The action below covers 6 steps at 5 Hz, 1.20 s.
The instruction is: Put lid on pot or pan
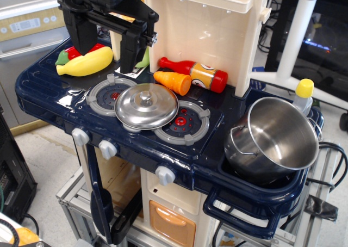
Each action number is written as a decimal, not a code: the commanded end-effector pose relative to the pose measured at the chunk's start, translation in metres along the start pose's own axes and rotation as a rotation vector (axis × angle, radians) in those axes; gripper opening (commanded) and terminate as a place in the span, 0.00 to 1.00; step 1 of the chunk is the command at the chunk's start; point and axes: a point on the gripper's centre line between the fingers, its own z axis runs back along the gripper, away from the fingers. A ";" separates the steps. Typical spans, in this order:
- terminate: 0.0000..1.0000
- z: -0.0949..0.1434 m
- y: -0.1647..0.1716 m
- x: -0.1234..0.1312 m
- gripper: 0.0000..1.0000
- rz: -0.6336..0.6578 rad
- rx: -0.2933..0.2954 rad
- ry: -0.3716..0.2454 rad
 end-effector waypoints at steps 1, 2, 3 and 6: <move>0.00 0.000 0.000 0.000 1.00 0.000 0.000 0.000; 0.00 -0.022 -0.007 0.034 1.00 -0.015 -0.021 -0.036; 0.00 -0.038 -0.015 0.051 1.00 -0.043 -0.009 -0.054; 0.00 -0.095 -0.007 0.065 1.00 -0.029 -0.086 -0.135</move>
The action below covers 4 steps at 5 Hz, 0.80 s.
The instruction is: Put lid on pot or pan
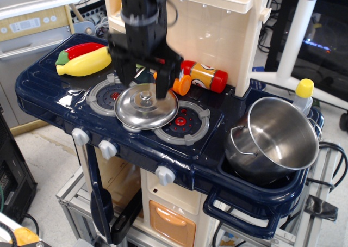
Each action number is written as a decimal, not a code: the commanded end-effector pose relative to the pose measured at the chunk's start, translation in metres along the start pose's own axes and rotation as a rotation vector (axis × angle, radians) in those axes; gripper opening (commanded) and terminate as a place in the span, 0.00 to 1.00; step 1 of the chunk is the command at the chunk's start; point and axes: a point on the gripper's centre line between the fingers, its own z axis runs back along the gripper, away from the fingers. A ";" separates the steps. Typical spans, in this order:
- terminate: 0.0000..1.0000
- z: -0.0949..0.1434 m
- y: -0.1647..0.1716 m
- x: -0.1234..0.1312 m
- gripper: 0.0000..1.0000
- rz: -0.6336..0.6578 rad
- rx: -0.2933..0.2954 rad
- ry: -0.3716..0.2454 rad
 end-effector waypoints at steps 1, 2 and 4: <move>0.00 -0.010 0.012 0.015 1.00 -0.031 -0.011 -0.063; 0.00 -0.017 0.013 0.019 1.00 -0.029 -0.032 -0.067; 0.00 -0.011 0.001 0.024 0.00 0.020 -0.029 -0.038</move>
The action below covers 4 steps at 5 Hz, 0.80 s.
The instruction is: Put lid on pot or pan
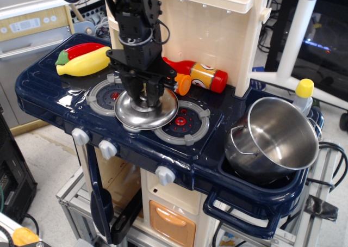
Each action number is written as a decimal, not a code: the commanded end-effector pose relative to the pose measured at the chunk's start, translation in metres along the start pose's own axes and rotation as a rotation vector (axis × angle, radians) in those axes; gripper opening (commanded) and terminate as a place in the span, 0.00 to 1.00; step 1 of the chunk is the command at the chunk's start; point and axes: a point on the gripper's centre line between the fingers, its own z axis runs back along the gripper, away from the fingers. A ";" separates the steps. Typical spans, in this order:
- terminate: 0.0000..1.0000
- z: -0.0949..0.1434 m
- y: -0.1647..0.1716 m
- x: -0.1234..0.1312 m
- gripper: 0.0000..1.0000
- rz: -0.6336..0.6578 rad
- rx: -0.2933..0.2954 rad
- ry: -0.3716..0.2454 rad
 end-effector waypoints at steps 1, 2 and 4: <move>0.00 0.047 -0.045 0.017 0.00 0.057 0.189 -0.025; 0.00 0.075 -0.068 0.016 0.00 0.121 0.227 0.016; 0.00 0.104 -0.098 0.007 0.00 0.215 0.352 0.035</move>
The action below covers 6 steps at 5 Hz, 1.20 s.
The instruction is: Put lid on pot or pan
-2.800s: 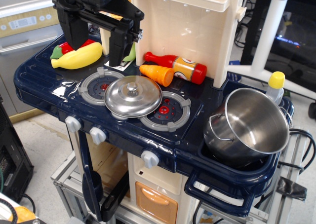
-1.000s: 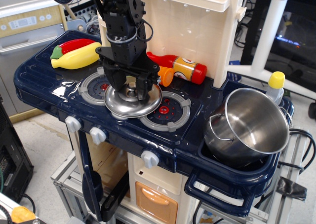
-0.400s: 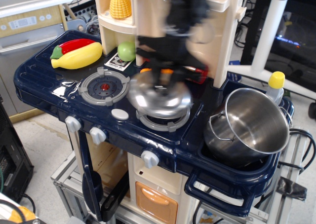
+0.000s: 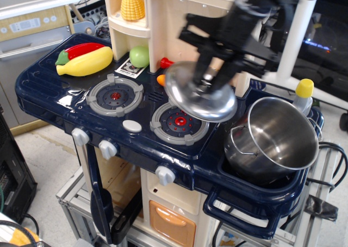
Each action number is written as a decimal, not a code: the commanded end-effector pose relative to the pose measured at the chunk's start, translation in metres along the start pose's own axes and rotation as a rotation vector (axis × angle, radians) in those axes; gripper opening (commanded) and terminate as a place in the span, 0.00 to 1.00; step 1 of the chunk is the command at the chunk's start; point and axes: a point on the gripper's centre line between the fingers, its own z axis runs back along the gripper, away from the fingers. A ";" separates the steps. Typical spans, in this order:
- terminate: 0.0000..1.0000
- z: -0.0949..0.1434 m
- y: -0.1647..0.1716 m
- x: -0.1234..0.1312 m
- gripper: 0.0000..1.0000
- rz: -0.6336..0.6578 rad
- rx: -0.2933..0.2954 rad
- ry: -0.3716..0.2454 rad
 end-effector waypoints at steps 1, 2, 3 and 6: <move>0.00 0.036 -0.022 0.006 0.00 0.108 0.047 -0.058; 0.00 0.041 -0.048 0.010 0.00 0.112 0.024 -0.146; 0.00 0.045 -0.069 0.013 0.00 0.144 0.005 -0.160; 0.00 0.009 -0.080 -0.009 0.00 0.185 -0.076 -0.196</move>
